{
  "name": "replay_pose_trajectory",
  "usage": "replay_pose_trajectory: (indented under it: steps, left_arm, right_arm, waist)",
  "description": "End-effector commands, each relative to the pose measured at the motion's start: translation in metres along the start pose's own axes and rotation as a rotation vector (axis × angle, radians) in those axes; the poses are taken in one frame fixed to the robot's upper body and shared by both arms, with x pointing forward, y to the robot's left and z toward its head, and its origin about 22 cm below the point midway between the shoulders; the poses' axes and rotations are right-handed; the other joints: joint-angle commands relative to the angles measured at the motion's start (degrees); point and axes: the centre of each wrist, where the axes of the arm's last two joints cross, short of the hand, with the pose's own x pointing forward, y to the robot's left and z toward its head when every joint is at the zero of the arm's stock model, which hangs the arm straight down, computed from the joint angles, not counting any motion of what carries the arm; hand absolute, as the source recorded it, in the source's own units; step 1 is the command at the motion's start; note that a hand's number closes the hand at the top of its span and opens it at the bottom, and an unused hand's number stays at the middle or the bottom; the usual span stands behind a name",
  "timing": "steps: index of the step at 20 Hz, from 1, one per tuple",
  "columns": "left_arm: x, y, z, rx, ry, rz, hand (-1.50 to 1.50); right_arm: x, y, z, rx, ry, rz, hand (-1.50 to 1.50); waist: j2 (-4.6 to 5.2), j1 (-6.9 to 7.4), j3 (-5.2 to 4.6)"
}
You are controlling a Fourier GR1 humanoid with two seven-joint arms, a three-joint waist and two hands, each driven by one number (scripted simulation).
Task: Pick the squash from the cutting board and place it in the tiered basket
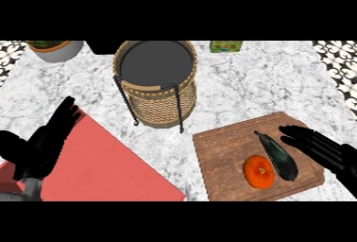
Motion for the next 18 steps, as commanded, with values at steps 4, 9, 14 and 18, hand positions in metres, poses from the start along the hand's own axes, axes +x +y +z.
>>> replay_pose_trajectory:
  steps: [4, 9, 14, 18]
  left_arm:
    - [0.000, 0.001, 0.003, -0.018, 0.015, -0.002, 0.00]
    - [-0.006, -0.007, -0.009, -0.030, -0.013, -0.005, 0.00]
    - [-0.001, -0.008, 0.004, -0.047, 0.004, 0.013, 0.00]
    - [-0.006, -0.003, -0.006, -0.035, -0.012, 0.009, 0.00]
  right_arm:
    - [0.047, -0.017, 0.010, 0.392, 0.132, 0.285, -1.50]
    - [0.081, 0.013, 0.008, 0.366, 0.171, 0.278, -1.50]
    - [0.071, 0.043, 0.001, 0.321, 0.252, 0.250, -1.50]
    - [0.053, 0.061, -0.005, 0.332, 0.316, 0.298, -1.50]
  waist:
    - [0.03, 0.59, 0.03]
    - [0.46, 1.28, 0.17]
    - [0.45, 1.65, 0.22]
    - [0.52, 1.61, 0.22]
